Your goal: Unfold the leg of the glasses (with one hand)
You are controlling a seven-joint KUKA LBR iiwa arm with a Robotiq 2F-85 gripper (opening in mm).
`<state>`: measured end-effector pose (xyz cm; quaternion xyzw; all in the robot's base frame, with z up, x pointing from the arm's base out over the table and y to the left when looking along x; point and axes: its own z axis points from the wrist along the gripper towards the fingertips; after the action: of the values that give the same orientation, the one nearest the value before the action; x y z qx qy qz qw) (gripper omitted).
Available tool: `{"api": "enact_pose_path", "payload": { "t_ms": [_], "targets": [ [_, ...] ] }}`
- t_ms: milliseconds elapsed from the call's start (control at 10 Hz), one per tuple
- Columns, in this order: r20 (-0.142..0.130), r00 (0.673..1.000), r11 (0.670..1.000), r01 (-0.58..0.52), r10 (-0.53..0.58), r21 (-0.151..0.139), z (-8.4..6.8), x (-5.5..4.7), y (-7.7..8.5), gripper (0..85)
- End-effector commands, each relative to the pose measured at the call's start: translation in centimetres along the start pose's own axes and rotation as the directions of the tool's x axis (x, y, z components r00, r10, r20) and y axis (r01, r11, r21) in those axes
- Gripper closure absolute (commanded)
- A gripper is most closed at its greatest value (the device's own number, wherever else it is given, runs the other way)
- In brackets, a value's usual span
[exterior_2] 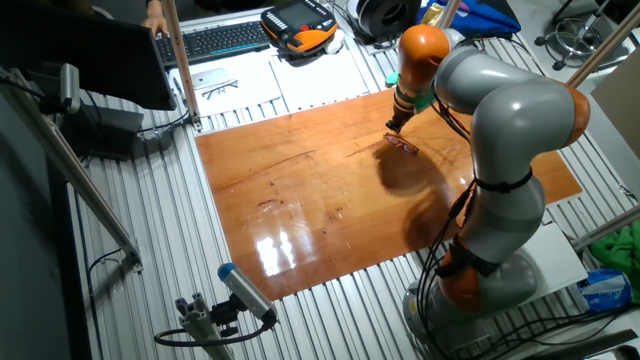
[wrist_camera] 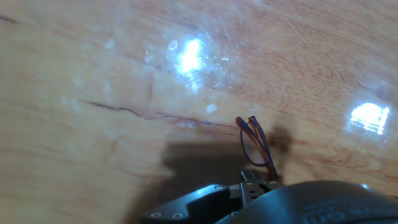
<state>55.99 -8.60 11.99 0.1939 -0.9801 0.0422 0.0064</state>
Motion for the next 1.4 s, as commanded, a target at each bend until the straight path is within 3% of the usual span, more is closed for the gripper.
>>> {"api": "enact_pose_path", "payload": {
  "t_ms": [0, 600, 1300],
  "targets": [
    [0.002, 1.000, 1.000, 0.006, -0.006, -0.004, 0.4, 0.0, -0.1, 85.0],
    [-0.020, 0.998, 0.998, 0.058, -0.058, -0.033, 3.1, 0.1, -1.4, 85.0],
    [0.013, 0.998, 0.998, 0.058, -0.058, -0.027, 5.0, 0.9, -2.3, 85.0]
  ]
}}
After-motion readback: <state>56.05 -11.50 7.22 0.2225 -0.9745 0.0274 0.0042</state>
